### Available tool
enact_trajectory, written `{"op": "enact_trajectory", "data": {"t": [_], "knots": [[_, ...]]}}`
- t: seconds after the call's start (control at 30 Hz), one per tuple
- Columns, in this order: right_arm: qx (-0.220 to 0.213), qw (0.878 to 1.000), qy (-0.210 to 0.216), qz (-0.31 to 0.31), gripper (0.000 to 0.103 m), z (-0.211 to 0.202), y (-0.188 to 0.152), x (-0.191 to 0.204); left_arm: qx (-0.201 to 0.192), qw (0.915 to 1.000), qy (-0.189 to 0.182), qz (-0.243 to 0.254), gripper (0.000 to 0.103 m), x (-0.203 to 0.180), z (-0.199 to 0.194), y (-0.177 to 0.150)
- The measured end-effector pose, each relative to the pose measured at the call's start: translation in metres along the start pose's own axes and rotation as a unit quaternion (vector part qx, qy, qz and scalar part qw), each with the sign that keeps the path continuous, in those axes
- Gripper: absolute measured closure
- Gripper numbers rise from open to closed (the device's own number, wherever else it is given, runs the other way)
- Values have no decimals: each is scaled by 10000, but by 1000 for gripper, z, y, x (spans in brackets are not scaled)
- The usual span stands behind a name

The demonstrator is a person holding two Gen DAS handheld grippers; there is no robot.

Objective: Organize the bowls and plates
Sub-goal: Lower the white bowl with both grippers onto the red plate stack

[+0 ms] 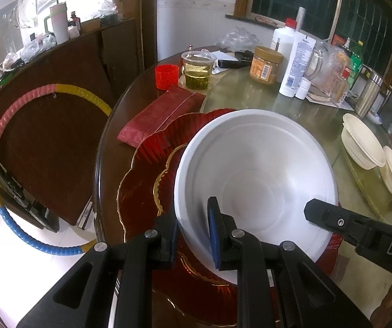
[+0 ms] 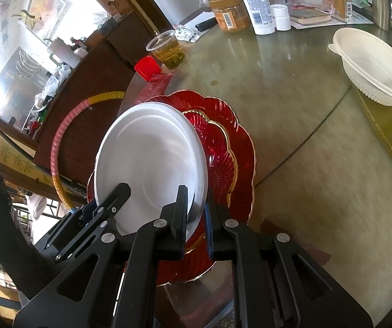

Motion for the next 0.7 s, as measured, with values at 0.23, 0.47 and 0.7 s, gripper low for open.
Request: {"op": "enact_trajectory", "data": {"t": [0.23, 0.47, 0.7], "knots": [[-2, 10000, 0, 3, 92, 0, 2, 1, -21, 10000, 5, -4, 85, 0, -1, 2], [106, 9999, 57, 69, 91, 2, 2, -2, -74, 9999, 57, -47, 82, 2, -3, 4], [154, 9998, 87, 108, 88, 4, 4, -4, -218, 9995, 13, -210, 59, 6, -7, 8]]}}
Point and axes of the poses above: each gripper's, at about its wrist camera, not at the fingertips, and z roughly the way its jaws point, x to its left, y to its top, the point moved 3 cm from there along z, roughly the way its jaws point, and after that the axes turned 10 degrees about -x, right-handed, at the moved point
